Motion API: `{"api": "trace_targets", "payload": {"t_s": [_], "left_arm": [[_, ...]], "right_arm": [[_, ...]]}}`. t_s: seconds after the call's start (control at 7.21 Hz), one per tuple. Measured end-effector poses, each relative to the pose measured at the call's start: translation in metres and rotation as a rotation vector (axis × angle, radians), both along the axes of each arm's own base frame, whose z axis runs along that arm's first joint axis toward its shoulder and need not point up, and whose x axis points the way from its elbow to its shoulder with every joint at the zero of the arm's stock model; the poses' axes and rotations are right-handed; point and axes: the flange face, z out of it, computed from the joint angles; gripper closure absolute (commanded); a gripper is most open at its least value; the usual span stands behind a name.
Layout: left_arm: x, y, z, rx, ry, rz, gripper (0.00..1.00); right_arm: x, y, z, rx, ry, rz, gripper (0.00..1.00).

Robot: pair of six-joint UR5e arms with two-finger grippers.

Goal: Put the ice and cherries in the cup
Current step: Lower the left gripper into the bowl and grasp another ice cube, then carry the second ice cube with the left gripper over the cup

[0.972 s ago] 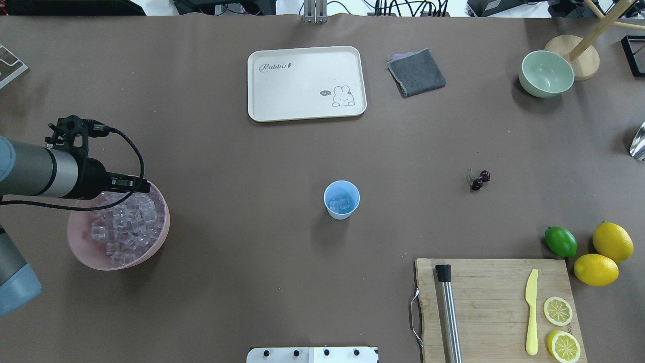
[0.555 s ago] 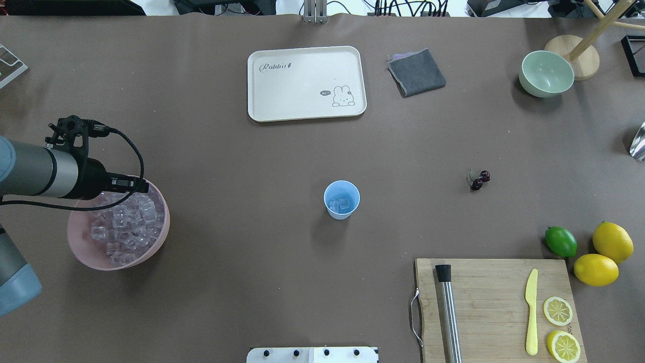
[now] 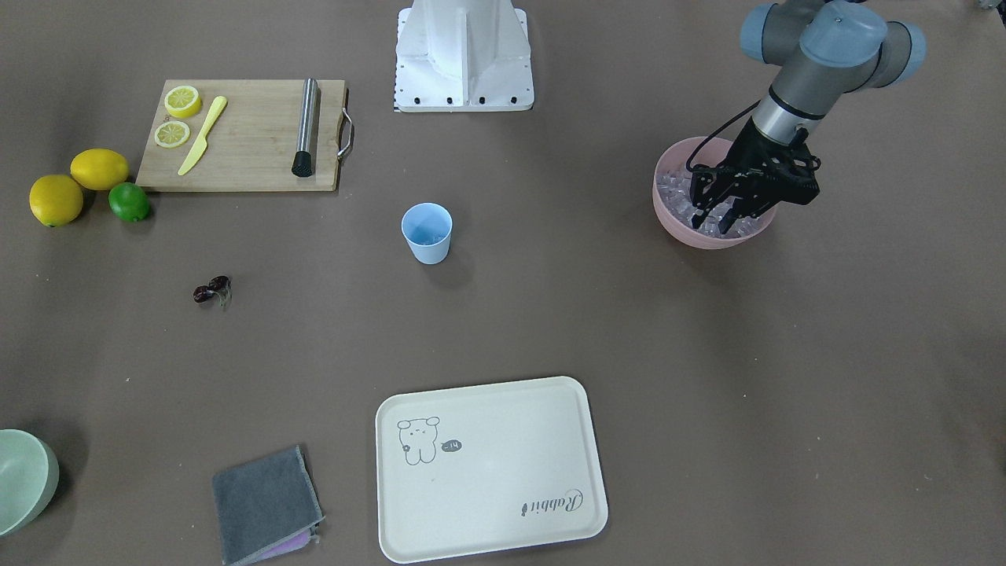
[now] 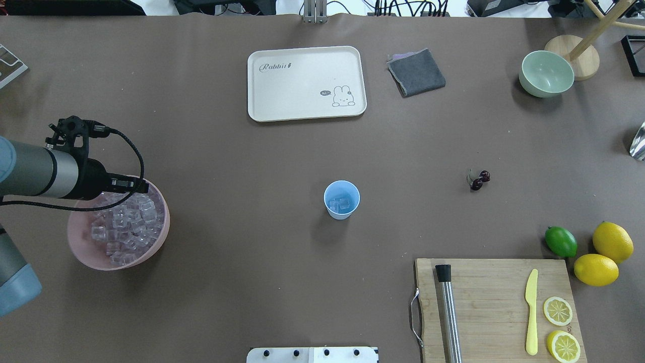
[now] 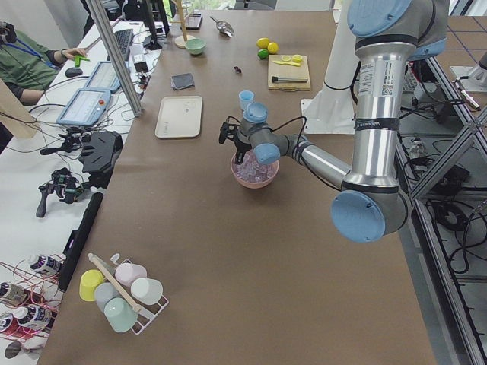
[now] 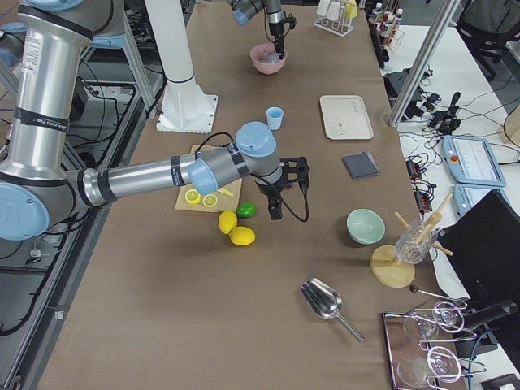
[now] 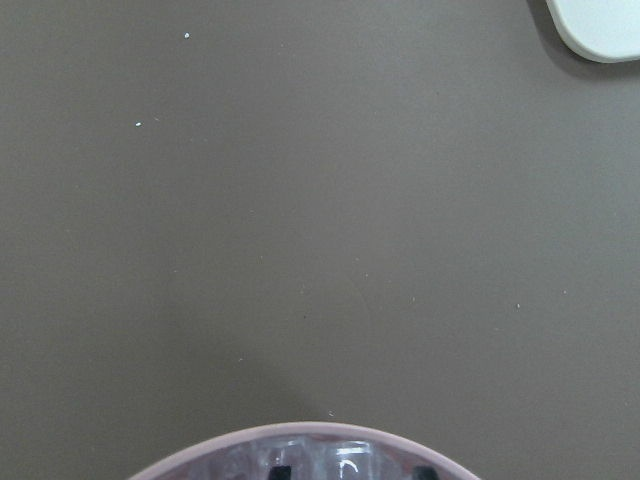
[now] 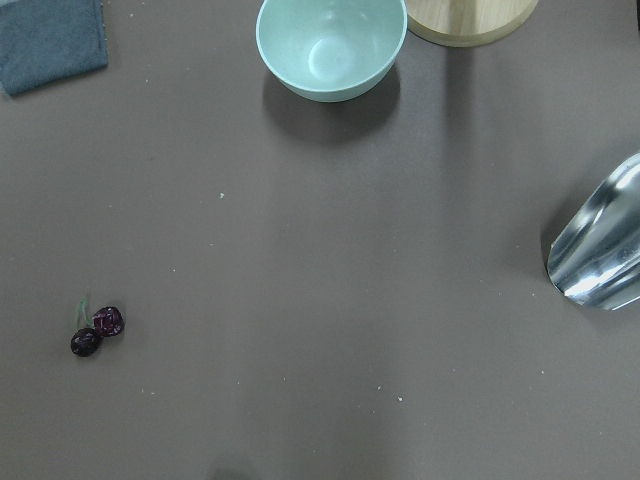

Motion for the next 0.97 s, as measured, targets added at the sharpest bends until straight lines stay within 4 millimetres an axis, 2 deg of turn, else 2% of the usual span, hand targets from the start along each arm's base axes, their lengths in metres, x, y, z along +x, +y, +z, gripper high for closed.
{"api": "trace_targets", "payload": {"t_s": [0.28, 0.56, 0.83, 0.97], "left_arm": [[0.000, 0.000, 0.001, 0.004, -0.003, 0.004, 0.76], [0.001, 0.000, 0.002, 0.027, -0.012, 0.020, 1.00], [-0.001, 0.000, -0.001, 0.044, -0.012, 0.029, 1.00], [-0.005, 0.003, -0.009, 0.047, 0.008, 0.044, 1.00]], "right_arm": [[0.000, 0.000, 0.000, -0.001, 0.000, 0.000, 0.00], [0.000, 0.000, 0.000, -0.002, 0.000, 0.001, 0.00], [0.000, 0.000, 0.000, -0.002, 0.000, 0.001, 0.00], [0.000, 0.000, 0.000, -0.002, 0.000, 0.001, 0.00]]}}
